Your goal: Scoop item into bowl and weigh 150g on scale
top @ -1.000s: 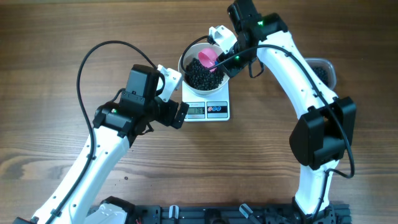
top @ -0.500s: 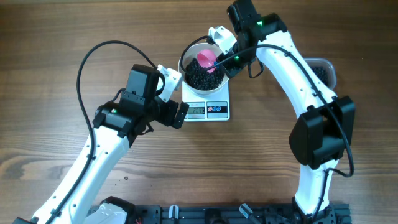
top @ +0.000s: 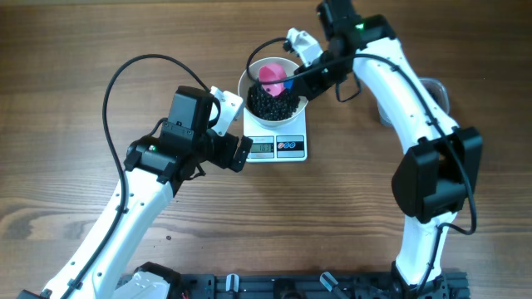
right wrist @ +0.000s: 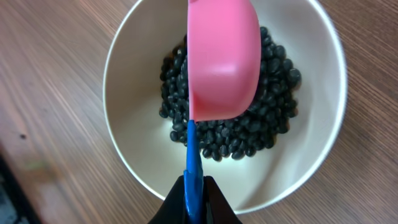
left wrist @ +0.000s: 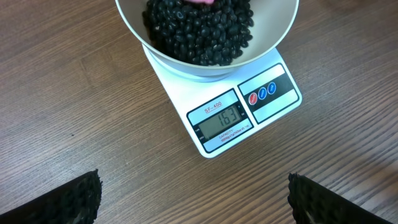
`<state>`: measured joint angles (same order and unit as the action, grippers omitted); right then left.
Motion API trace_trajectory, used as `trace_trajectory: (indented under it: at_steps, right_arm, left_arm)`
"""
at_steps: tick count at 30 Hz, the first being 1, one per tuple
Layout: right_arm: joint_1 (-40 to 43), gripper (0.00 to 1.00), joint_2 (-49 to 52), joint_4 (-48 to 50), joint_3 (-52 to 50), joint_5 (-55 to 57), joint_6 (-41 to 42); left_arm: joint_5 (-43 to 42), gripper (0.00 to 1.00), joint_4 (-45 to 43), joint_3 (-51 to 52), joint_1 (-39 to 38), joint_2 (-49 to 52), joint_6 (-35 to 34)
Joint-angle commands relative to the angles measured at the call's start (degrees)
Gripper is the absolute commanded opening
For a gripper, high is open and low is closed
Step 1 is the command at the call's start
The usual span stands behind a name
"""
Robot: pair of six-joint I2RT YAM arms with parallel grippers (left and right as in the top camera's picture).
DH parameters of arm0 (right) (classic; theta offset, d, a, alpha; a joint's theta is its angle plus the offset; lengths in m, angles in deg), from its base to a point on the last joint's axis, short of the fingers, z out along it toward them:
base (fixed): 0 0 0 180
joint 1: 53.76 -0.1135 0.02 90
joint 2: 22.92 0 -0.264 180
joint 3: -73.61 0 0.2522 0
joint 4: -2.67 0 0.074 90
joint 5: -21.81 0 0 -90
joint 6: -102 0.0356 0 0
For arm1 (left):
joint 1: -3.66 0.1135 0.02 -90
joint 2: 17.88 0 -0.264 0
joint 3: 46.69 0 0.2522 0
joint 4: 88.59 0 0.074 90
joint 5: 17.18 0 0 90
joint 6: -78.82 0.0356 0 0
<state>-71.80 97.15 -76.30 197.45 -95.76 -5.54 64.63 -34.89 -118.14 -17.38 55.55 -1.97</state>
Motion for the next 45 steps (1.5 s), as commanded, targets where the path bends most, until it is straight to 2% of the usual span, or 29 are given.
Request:
trace_trajectory:
  at_steps: [1,9,45]
  right_arm:
    - [2.1,0.04,1.18,-0.11,0.39,-7.8,1.25]
    - [4.96,0.04,-0.13,-0.22,1.99,-12.44,1.27]
    - [12.39,0.04,-9.01,0.0,2.6,-13.35,1.31]
  left_arm:
    - [0.35,1.0,0.0,0.37,0.33,-0.68,0.7]
    - [0.35,1.0,0.0,0.37,0.33,-0.68,0.7]
    - [0.35,1.0,0.0,0.37,0.33,-0.68,0.7]
